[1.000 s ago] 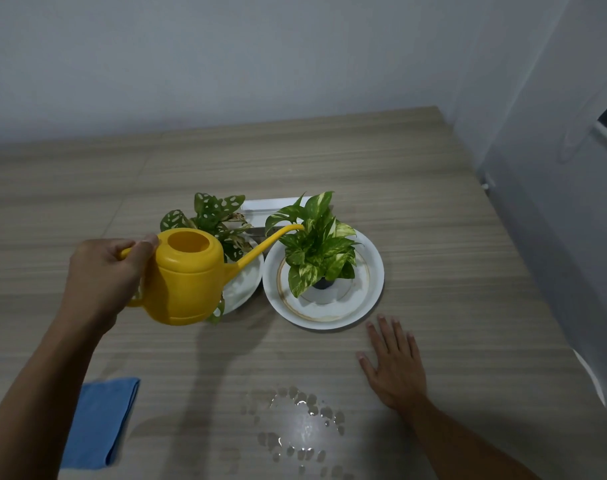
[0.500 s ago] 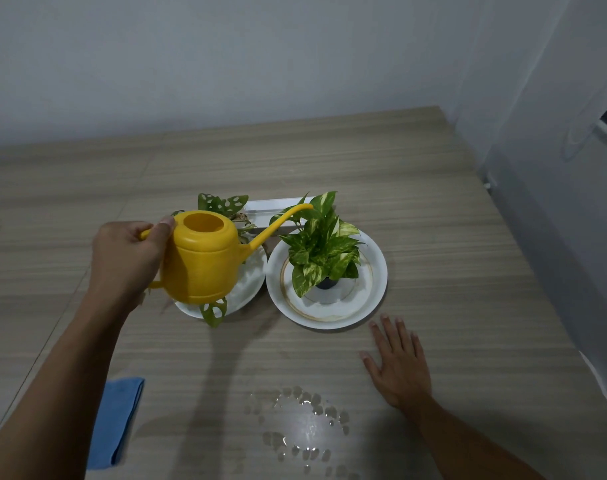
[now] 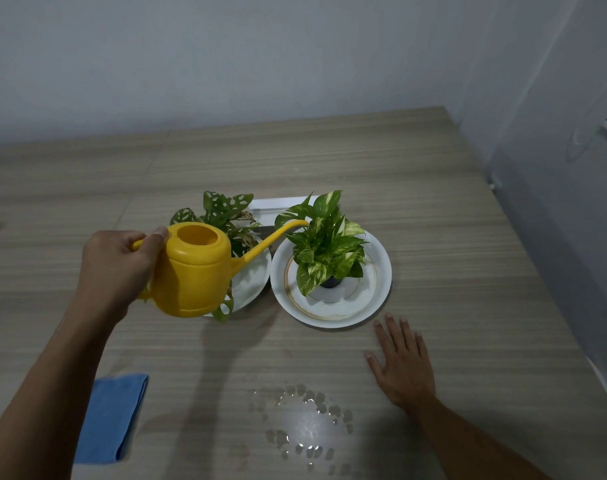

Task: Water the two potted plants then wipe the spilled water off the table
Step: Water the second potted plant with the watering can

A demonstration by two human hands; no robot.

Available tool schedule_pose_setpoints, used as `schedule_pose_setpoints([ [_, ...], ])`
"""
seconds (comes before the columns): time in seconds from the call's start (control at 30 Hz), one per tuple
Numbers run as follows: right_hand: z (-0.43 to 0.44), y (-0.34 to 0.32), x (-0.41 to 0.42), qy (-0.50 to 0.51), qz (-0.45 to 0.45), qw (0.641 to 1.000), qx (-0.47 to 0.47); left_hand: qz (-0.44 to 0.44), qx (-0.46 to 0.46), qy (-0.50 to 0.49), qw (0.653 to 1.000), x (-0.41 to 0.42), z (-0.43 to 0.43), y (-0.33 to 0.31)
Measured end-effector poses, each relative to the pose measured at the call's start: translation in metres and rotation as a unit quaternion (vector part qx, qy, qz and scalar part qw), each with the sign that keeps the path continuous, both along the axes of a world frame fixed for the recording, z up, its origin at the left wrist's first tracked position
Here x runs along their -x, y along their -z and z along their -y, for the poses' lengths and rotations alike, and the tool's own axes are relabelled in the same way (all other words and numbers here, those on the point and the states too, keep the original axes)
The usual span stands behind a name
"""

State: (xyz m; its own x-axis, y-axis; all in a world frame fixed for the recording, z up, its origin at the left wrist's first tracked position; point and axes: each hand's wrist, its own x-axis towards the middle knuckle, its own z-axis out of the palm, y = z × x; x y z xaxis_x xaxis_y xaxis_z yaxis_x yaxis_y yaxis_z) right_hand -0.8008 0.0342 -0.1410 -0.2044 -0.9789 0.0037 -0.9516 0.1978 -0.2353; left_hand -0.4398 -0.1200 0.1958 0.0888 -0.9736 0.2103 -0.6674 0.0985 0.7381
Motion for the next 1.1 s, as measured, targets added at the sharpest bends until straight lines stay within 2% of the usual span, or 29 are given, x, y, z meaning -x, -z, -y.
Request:
schedule_pose_setpoints([
  [0.47,0.001,-0.001,0.0,-0.001,0.003,1.0,0.003,-0.023,0.004,0.006,1.0,0.028,0.003,-0.004],
  [0.73,0.001,-0.003,0.0,0.0,0.008,1.0,0.009,-0.005,0.025,-0.008,1.0,0.023,0.008,-0.011],
  [1.1,0.0,-0.002,0.0,-0.001,0.007,1.0,0.008,0.003,0.002,0.004,1.0,0.014,-0.003,-0.01],
])
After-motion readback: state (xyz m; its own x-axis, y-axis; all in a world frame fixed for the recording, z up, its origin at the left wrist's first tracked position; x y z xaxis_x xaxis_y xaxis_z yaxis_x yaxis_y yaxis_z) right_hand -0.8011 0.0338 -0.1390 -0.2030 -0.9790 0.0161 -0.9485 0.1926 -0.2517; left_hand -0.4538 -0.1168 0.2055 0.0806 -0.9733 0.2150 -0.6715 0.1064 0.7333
